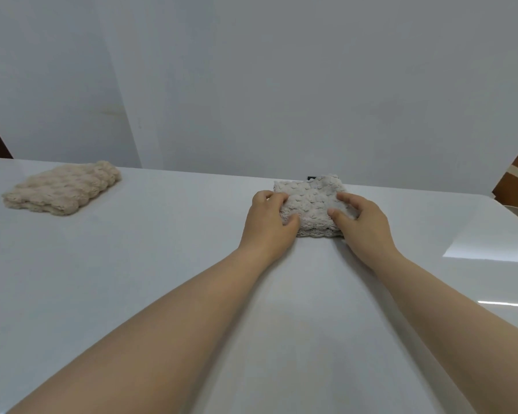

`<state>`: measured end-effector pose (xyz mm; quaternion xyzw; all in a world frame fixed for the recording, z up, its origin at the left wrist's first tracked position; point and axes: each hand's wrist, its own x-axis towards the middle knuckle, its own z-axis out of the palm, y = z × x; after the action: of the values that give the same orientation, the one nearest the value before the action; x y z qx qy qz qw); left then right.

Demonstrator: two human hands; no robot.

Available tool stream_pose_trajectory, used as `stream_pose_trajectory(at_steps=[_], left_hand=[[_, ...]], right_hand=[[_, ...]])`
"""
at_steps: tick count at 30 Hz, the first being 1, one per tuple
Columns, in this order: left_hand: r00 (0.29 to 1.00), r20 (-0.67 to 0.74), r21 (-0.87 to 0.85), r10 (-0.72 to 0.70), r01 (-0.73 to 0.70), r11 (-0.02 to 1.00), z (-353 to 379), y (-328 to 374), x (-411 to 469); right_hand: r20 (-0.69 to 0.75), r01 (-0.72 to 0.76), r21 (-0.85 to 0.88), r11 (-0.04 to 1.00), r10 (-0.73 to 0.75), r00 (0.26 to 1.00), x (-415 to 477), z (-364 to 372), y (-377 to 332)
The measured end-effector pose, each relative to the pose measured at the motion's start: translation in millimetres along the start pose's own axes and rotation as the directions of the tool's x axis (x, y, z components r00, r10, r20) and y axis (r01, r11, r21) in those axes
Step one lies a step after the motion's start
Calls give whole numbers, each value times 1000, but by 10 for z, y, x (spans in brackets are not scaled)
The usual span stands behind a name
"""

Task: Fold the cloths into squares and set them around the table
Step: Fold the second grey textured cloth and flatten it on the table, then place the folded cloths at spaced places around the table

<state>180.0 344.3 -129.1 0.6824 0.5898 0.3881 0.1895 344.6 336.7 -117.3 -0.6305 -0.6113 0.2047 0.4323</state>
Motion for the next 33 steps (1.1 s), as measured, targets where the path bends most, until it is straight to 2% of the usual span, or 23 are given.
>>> stream_pose_trajectory(at_steps=[6, 14, 24, 33], left_hand=[[994, -100, -45, -50, 46, 998, -28, -2, -41], [996, -39, -134, -81, 75, 988, -247, 172, -459], [991, -23, -221, -129, 121, 968, -807, 585, -1445], [983, -39, -320, -178, 156, 935, -1343, 1078, -2769]], right_hand=[[-3, -7, -14, 1000, 7, 1000, -19, 14, 8], [4, -84, 51, 995, 84, 996, -316, -246, -152], [119, -66, 135, 989, 51, 992, -1399, -753, -611], [180, -47, 264, 963, -1, 984, -2711, -1211, -1089]])
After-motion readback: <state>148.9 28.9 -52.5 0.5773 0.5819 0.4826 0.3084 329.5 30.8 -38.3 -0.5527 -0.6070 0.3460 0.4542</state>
